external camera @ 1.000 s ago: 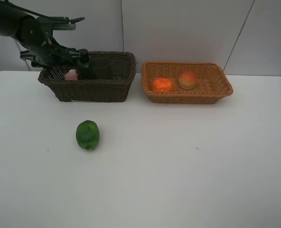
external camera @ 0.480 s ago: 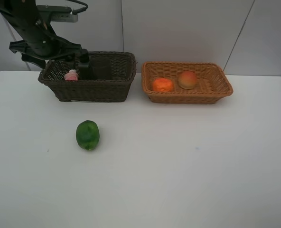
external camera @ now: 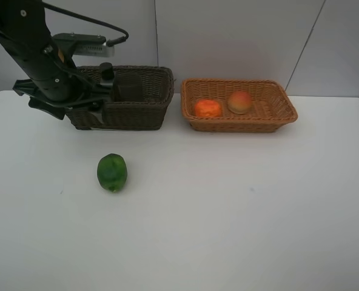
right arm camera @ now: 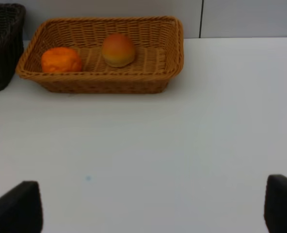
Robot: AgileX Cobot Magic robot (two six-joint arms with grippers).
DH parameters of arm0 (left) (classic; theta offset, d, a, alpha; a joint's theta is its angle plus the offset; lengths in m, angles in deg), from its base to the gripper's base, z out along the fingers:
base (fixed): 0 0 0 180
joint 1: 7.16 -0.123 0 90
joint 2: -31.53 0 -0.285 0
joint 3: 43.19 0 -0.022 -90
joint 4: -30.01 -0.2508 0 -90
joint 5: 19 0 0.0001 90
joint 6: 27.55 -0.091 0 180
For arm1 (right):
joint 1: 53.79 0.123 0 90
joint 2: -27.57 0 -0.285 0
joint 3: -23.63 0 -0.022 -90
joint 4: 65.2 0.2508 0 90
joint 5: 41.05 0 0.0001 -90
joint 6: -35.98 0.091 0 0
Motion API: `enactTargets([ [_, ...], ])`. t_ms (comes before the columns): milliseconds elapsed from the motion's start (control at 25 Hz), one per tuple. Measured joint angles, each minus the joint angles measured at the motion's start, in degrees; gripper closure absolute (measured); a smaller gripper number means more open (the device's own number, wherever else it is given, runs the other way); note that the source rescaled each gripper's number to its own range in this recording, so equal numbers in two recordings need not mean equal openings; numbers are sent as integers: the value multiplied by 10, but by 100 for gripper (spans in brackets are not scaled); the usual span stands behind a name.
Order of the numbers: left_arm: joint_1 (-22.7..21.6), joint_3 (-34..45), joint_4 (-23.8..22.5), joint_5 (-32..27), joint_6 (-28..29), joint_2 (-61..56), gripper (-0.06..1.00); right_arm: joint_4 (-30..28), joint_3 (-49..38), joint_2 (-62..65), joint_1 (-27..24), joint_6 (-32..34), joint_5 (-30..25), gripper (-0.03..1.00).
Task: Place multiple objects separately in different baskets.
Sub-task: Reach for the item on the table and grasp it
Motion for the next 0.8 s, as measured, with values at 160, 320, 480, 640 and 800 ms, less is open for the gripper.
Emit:
enactTargets([
  [160,34,8,10,-11,0,3,-5,0,0,0,0,0,0,0],
  [320,57,8,19,-16,2,29,-5,0,0,0,0,0,0,0],
  [480,68,8,32,-20,26,66,-5,0,0,0,0,0,0,0],
  [640,71,8,36,-17,66,100,-5,0,0,0,0,0,0,0],
  [800,71,8,42,2,96,119,-5,0,0,0,0,0,0,0],
])
